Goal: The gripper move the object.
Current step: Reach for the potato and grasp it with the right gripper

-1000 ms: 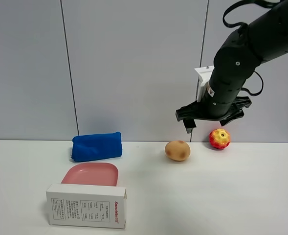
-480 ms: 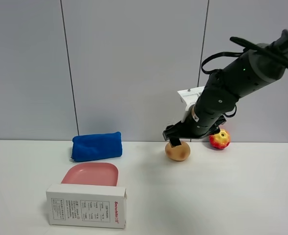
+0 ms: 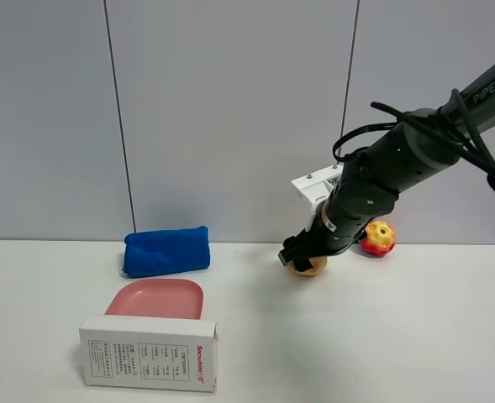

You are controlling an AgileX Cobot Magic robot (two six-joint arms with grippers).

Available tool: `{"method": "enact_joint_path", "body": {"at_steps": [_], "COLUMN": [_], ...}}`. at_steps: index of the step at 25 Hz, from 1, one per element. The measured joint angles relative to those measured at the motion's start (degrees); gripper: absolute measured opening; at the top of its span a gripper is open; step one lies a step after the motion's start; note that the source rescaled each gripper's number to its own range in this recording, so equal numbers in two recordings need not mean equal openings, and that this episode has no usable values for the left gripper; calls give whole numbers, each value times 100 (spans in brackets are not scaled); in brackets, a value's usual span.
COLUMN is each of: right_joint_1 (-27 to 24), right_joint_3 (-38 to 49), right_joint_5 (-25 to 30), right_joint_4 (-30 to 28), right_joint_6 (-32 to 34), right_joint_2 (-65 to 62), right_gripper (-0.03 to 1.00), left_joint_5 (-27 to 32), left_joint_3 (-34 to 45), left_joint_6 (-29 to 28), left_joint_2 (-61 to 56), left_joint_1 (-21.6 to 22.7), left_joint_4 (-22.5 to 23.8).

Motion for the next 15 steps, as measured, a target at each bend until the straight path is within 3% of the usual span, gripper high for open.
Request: {"method": "enact_joint_path", "body": {"at_steps": [5,15], "right_joint_1": [0,0], "right_joint_3": [0,0], "right_joint_5": [-143,-262], "right_joint_4": [-172,-346], "right_joint_6": [0,0], "right_joint_2": [67,74], "right_gripper": [71,23], "left_joint_5": [0,0], "left_joint_3": [0,0], "left_joint_6": [0,0], "left_joint_2": [0,0], "left_joint_1": [0,0], "left_joint_4": [0,0]}}
